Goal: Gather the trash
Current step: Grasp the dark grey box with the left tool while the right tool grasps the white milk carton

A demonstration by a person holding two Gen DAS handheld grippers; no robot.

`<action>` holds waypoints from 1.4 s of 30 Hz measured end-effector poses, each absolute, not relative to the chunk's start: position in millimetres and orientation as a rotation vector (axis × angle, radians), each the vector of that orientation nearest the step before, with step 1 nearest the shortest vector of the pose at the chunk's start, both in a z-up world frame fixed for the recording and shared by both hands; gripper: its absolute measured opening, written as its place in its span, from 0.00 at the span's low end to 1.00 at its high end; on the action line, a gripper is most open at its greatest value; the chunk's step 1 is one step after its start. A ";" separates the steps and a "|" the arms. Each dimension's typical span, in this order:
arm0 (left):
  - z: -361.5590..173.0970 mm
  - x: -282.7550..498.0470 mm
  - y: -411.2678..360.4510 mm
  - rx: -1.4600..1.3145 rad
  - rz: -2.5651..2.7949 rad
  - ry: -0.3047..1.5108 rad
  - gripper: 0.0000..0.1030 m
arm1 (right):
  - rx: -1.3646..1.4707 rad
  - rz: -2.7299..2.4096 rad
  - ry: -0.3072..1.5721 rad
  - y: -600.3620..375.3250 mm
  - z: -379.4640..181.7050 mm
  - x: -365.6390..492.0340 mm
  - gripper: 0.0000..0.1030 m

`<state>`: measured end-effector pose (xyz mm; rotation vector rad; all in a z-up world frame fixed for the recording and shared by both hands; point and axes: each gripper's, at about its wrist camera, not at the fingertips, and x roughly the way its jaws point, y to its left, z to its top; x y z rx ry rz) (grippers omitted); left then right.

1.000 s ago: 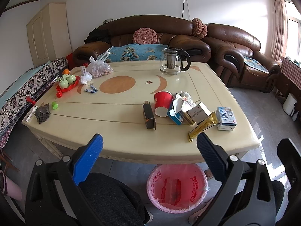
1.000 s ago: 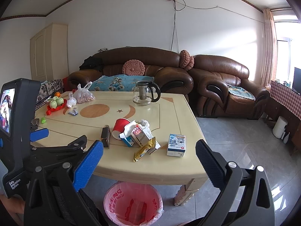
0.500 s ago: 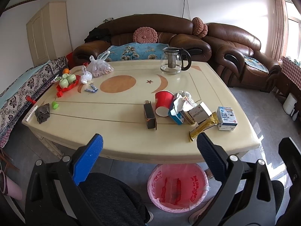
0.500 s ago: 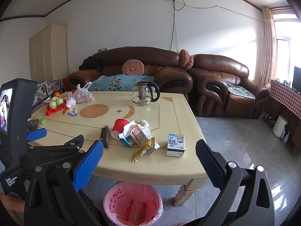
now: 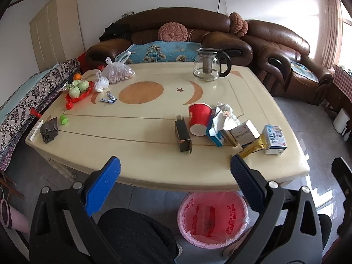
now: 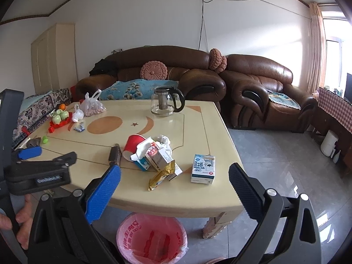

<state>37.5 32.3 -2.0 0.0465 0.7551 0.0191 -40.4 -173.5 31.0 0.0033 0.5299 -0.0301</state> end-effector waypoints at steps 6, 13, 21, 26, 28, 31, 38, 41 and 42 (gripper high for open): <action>-10.2 65.4 43.4 0.029 0.024 0.815 0.95 | 0.015 -0.039 0.568 -191.0 22.5 -12.4 0.93; -23.1 96.7 55.6 0.008 0.026 0.886 0.95 | 0.026 -0.090 0.576 -223.8 18.6 19.5 0.93; -34.1 130.8 43.3 0.036 0.021 0.937 0.95 | 0.018 -0.150 0.580 -251.3 14.7 51.9 0.93; -42.0 148.4 32.5 0.057 0.010 0.963 0.95 | 0.023 -0.158 0.606 -261.1 4.2 72.0 0.93; -45.8 156.4 28.4 0.062 0.007 0.973 0.95 | 0.024 -0.162 0.617 -262.8 -1.0 79.5 0.93; -53.7 168.3 24.4 0.070 0.004 0.988 0.95 | 0.031 -0.160 0.638 -266.1 -10.7 91.9 0.93; -75.0 192.6 23.1 0.055 0.009 1.045 0.95 | 0.035 -0.163 0.685 -270.6 -34.9 121.7 0.93; -84.1 201.8 21.7 0.056 0.010 1.065 0.95 | 0.038 -0.164 0.708 -271.5 -46.8 133.2 0.93; -88.3 205.3 20.8 0.057 0.010 1.073 0.95 | 0.037 -0.164 0.716 -271.4 -50.2 136.0 0.93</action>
